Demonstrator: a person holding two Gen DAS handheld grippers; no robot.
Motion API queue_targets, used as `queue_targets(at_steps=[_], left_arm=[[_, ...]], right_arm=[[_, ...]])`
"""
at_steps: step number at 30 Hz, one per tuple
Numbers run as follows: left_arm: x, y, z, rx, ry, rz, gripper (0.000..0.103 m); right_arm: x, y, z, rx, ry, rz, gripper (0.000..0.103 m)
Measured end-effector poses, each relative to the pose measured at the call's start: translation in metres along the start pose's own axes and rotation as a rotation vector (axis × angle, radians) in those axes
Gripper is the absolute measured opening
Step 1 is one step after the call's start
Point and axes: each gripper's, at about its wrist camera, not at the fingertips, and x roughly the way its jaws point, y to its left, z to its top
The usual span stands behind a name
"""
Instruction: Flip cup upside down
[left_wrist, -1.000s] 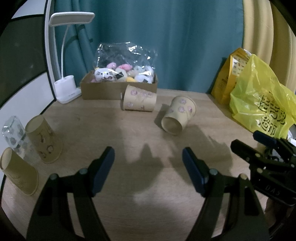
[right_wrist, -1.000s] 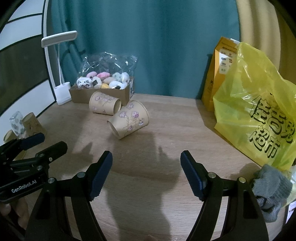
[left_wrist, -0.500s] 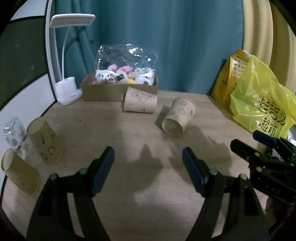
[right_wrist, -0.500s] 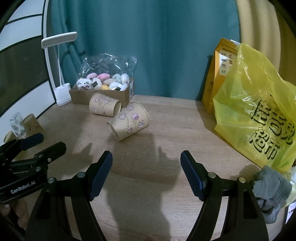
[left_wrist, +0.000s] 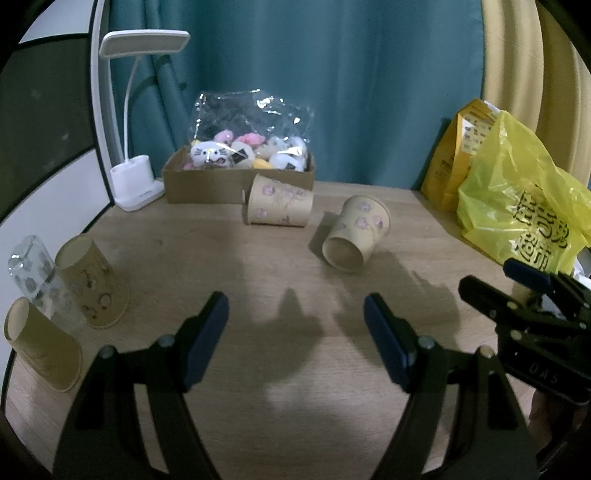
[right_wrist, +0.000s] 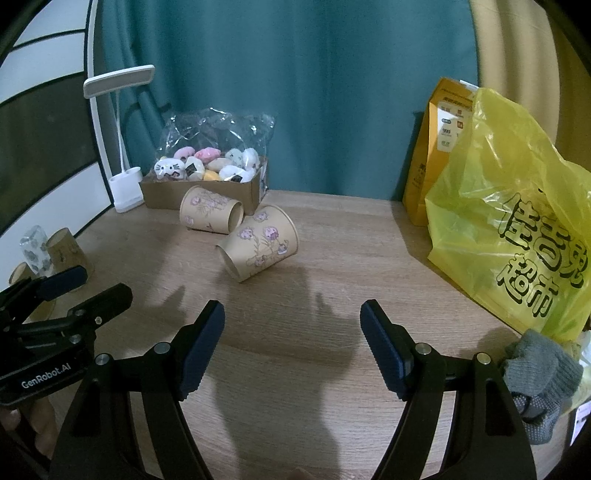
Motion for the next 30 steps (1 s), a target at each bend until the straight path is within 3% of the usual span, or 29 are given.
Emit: queue_targets(at_steps=[30], left_arm=[[0.0062,-0.0046,0.007,0.016,0.015,-0.004,0.077]], right_arm=[[0.0038,-0.0048,0.0046,0.005,-0.003,-0.003,0.079]])
